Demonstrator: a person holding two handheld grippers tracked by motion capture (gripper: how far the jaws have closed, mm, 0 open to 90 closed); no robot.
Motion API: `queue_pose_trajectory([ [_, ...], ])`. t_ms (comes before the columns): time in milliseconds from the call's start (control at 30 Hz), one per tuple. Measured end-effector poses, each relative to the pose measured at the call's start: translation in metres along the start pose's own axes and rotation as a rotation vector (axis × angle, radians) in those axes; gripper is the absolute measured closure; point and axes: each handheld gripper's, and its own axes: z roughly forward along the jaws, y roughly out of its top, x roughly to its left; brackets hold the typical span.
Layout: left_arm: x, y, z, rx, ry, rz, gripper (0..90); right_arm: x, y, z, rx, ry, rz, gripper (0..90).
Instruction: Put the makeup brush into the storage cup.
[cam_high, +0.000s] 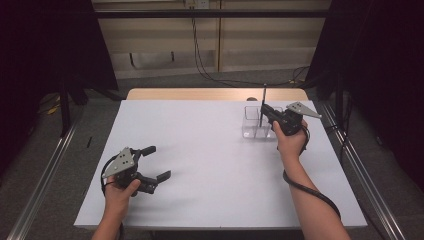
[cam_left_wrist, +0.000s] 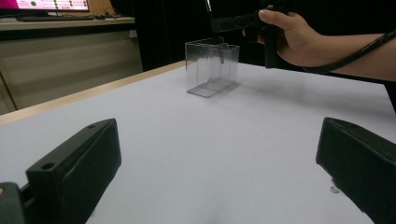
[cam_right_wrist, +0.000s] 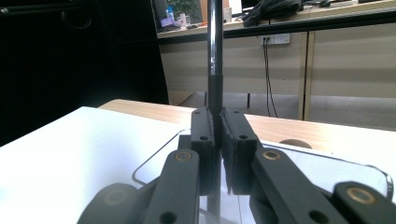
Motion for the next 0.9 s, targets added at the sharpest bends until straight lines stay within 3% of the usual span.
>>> queue_pose_trajectory([
  [467, -0.0003, 0.0, 0.0004, 0.001, -0.001, -0.003, 0.0, 0.0004, 0.0015, -0.0014, 0.008, -0.002, -0.015, 84.1],
  [900, -0.0004, 0.0004, 0.0006, 0.003, 0.001, 0.003, 0.0, 0.0045, 0.0018, -0.006, 0.001, 0.021, -0.01, 68.3],
])
